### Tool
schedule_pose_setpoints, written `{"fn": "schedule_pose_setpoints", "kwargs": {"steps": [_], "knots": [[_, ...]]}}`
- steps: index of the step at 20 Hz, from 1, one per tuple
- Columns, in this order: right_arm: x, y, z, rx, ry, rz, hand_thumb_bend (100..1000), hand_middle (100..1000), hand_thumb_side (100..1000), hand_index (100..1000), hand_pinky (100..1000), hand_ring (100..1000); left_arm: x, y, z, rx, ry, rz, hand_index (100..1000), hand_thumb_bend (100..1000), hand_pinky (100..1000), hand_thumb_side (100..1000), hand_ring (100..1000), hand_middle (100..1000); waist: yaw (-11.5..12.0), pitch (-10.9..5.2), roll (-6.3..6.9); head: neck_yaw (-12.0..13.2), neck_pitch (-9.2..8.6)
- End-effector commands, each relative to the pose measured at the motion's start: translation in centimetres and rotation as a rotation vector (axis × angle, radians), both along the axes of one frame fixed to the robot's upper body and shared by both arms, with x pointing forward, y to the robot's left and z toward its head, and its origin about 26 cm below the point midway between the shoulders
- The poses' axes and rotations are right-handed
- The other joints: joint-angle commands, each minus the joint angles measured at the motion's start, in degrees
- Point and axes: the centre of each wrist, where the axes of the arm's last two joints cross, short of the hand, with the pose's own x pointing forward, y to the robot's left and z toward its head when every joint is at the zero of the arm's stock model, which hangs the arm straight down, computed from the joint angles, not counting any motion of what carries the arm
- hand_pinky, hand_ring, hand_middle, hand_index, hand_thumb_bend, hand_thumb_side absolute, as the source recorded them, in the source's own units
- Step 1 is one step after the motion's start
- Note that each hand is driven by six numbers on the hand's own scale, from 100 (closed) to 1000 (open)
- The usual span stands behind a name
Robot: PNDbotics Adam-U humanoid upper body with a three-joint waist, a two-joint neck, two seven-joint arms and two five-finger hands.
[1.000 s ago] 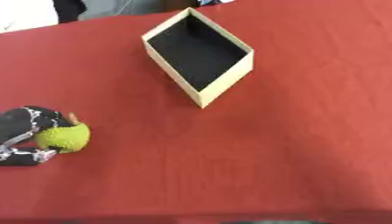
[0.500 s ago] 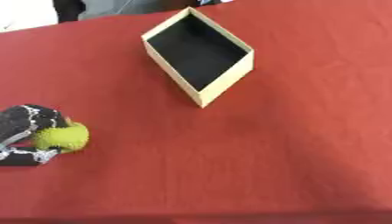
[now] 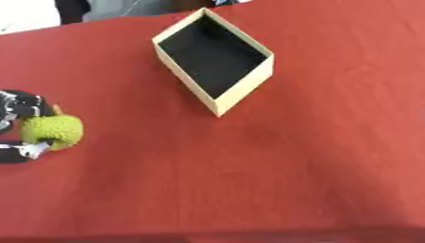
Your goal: Pick up objects on the table and place them in the box.
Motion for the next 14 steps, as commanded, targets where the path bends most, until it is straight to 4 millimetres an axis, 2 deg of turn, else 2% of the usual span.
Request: {"fn": "schedule_pose_setpoints", "kwargs": {"steps": [1,6,14], "knots": [[-0.3,-0.1,1.2,-0.011,-0.044,-0.001,100,523,681,751,832,783,0.4,1.1,3.3,-0.027,-0.103,0.000,595,100,504,318,497,483,-0.21,-0.60,-0.62,-0.21,0.32],[-0.2,-0.1,2.0,-0.013,-0.088,0.005,100,524,661,751,831,780,1.5,0.8,5.9,-0.098,-0.186,-0.015,578,100,496,344,486,471,-1.24,0.68,-1.30,0.97,-0.08],[0.0,0.4,4.2,0.004,-0.197,0.050,100,530,611,752,828,772,4.0,-0.7,11.4,-0.099,-0.258,-0.023,570,100,492,370,480,466,-4.58,3.58,-3.43,4.70,-4.27]]}}
